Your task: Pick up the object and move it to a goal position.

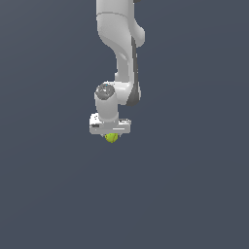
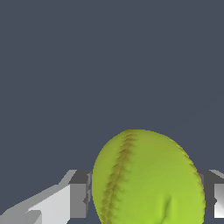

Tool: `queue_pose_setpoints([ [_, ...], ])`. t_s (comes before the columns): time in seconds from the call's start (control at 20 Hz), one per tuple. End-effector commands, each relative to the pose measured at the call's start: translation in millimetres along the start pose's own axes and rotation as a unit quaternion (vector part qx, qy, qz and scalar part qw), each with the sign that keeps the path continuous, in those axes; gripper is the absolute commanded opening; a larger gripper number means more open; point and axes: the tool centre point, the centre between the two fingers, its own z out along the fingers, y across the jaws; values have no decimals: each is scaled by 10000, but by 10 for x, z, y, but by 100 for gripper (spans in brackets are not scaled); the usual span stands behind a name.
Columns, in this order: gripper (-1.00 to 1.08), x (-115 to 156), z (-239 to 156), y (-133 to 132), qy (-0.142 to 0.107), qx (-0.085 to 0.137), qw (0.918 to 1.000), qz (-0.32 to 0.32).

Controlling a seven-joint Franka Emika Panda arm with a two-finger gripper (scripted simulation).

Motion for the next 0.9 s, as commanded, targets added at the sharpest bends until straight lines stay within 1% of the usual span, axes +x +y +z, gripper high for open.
queue_pose_setpoints([
  [0.0,-100,0,-46,1,9,-2,10000,0],
  [0.4,-100,-63,-389,-7,9,-2,10000,0],
  [0.6,-100,-115,-682,-13,9,-2,10000,0],
  [0.85,-100,-198,-1152,-21,7,0,10000,0],
])
